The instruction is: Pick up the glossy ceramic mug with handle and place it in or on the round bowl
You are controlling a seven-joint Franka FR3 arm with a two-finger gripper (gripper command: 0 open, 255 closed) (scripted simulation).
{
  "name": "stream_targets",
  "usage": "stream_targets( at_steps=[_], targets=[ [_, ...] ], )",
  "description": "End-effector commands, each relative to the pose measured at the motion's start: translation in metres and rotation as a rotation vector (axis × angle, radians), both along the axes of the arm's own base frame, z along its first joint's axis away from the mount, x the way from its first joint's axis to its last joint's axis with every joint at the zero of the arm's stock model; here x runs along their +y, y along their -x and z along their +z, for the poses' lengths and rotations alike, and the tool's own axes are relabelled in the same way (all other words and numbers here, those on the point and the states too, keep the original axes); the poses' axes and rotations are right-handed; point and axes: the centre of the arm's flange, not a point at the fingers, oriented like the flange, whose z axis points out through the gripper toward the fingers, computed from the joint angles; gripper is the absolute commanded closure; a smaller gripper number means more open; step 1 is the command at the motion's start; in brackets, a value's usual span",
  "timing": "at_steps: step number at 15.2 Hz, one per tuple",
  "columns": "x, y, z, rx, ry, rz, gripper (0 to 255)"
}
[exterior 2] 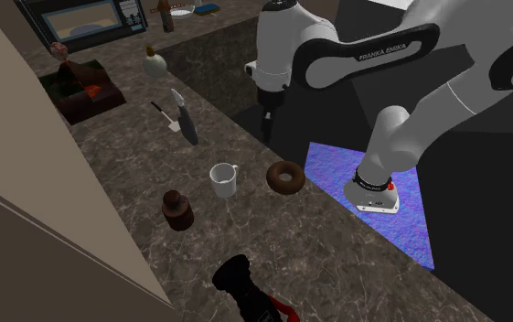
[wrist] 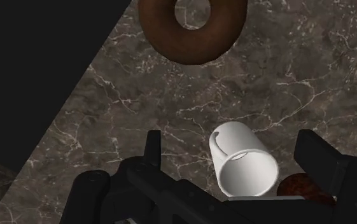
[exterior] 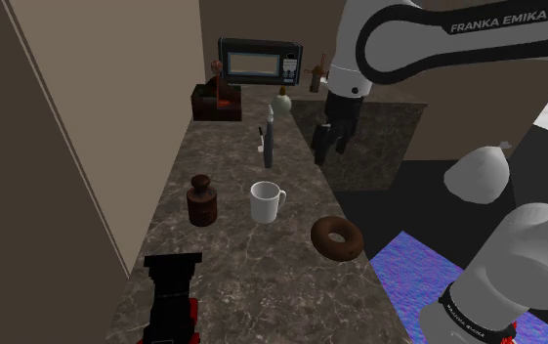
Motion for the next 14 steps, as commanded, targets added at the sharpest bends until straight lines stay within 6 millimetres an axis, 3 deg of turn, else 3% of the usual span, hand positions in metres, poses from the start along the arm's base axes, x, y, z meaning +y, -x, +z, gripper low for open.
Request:
stream_targets(
  at_steps=[1, 14],
  targets=[
    [0.018, -0.013, -0.016, -0.005, 0.006, -0.009, 0],
    [0.124, -0.105, -0.119, -0.023, 0.049, -0.062, 0]
  ],
)
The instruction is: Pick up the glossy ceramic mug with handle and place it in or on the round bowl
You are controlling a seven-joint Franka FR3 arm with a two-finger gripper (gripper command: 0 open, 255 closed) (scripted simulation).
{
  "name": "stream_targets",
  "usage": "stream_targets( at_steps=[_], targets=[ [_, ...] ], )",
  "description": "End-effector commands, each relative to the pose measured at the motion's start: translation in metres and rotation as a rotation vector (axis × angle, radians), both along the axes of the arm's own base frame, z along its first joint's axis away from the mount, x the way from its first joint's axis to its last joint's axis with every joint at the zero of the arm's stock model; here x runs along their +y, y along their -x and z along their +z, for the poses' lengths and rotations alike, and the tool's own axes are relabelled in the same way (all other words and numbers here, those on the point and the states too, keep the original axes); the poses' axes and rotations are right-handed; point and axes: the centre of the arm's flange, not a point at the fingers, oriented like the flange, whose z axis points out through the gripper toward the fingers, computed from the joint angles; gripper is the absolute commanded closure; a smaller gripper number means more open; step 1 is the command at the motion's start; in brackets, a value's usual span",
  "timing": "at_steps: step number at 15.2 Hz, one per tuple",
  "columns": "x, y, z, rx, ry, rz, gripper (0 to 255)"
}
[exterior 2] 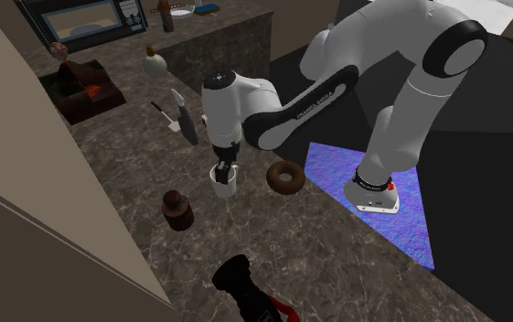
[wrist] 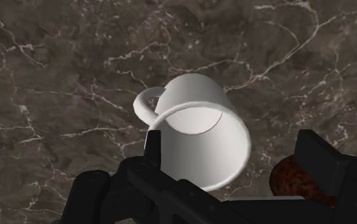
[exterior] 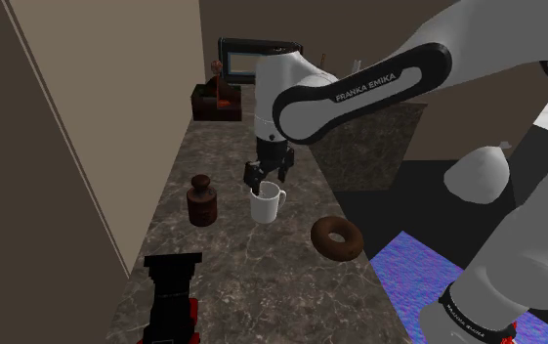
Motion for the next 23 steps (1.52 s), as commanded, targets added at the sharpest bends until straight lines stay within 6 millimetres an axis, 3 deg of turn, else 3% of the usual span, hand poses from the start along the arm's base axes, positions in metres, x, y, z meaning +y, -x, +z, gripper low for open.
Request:
stream_targets(
  at_steps=[1, 3, 10, 18, 19, 23],
  targets=[
    [0.019, -0.016, -0.019, -0.003, 0.006, -0.009, 0],
    [0.028, -0.025, -0.029, -0.005, 0.01, -0.014, 0],
    [0.026, -0.027, -0.069, -0.005, 0.01, -0.014, 0],
    [0.026, -0.027, -0.069, -0.005, 0.01, -0.014, 0],
    [0.026, -0.027, -0.069, -0.005, 0.01, -0.014, 255],
    [0.026, -0.027, -0.069, -0.005, 0.01, -0.014, 255]
  ],
)
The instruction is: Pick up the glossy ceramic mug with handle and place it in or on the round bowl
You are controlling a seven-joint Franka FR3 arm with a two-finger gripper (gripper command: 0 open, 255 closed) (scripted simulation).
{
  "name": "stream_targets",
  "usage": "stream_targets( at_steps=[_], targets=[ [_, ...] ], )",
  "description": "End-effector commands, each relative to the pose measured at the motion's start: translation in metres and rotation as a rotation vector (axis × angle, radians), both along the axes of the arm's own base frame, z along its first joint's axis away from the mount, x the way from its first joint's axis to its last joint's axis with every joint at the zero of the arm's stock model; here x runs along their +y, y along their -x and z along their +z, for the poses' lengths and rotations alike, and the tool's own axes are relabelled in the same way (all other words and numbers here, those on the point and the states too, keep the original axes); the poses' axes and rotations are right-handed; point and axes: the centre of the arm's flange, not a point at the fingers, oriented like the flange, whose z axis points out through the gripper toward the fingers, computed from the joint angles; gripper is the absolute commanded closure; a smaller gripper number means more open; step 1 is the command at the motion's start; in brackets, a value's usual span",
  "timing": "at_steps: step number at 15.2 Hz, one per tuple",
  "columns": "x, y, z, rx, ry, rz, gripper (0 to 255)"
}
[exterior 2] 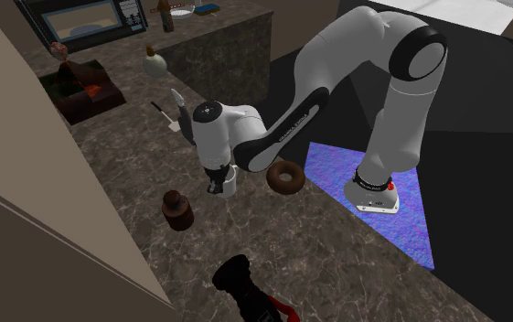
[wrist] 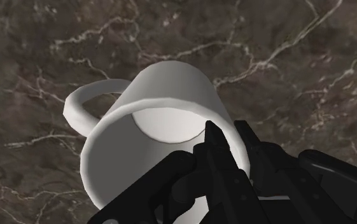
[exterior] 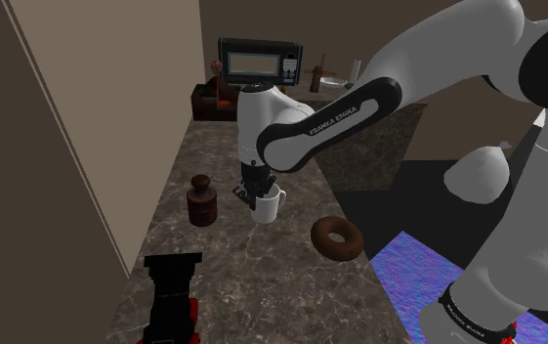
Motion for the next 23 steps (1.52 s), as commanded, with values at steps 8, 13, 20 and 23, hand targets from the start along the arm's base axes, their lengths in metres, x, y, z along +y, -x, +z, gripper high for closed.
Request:
stream_targets(
  at_steps=[8, 13, 20, 23],
  targets=[
    [0.0, 0.0, 0.016, 0.0, 0.0, 0.0, 255],
    [0.0, 0.0, 0.042, 0.0, 0.0, 0.0, 255],
    [0.0, 0.0, 0.079, 0.0, 0.0, 0.0, 255],
    [0.0, 0.0, 0.095, 0.0, 0.0, 0.0, 255]
  ],
)
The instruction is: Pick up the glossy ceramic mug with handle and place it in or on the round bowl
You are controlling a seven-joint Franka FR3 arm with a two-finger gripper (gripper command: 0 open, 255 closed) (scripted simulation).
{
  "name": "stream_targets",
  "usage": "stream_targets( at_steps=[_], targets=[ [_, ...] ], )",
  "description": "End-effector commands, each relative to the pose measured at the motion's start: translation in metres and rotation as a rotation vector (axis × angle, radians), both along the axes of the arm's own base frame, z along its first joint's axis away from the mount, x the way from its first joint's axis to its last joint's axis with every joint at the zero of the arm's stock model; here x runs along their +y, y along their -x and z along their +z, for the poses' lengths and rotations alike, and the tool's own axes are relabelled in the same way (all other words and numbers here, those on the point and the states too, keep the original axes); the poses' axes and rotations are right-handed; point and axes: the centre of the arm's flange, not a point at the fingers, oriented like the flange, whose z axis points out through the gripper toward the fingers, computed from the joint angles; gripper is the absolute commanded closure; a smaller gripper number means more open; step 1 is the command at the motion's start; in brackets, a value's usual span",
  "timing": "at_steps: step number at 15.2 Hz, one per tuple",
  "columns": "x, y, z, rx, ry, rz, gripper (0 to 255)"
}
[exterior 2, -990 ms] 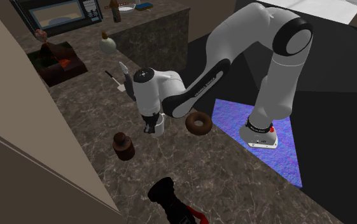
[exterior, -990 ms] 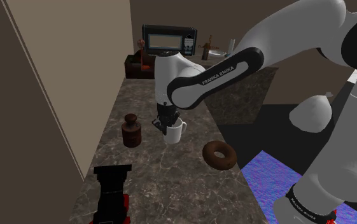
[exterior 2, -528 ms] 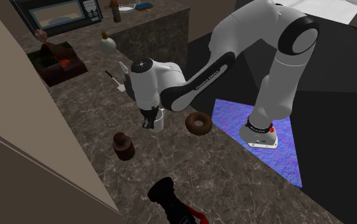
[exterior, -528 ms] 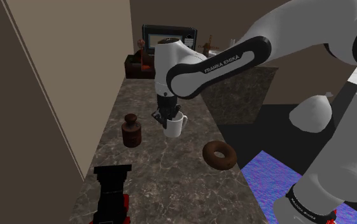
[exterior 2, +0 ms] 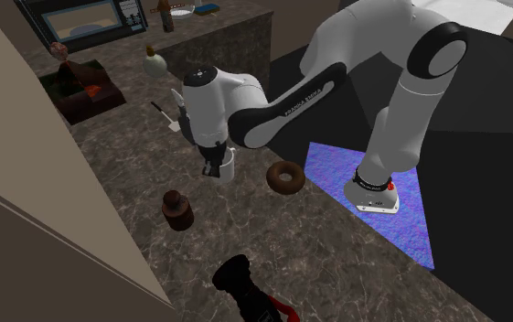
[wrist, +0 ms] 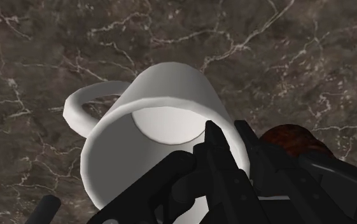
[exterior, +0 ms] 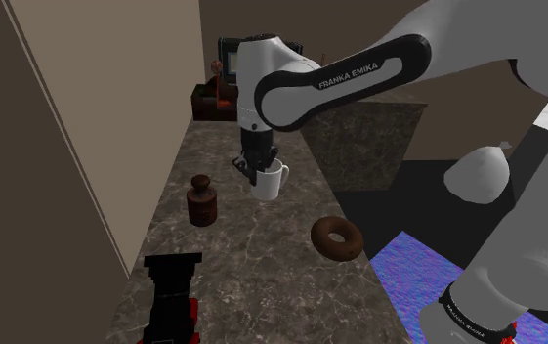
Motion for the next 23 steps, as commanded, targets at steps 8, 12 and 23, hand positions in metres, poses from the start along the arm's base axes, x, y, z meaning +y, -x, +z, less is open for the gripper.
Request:
stream_targets(
  at_steps=[8, 12, 23],
  targets=[
    [-0.019, 0.035, 0.036, 0.0, 0.0, 0.0, 255],
    [-0.044, 0.081, 0.041, 0.0, 0.0, 0.0, 255],
    [-0.112, 0.208, 0.056, 0.0, 0.0, 0.0, 255]
  ],
)
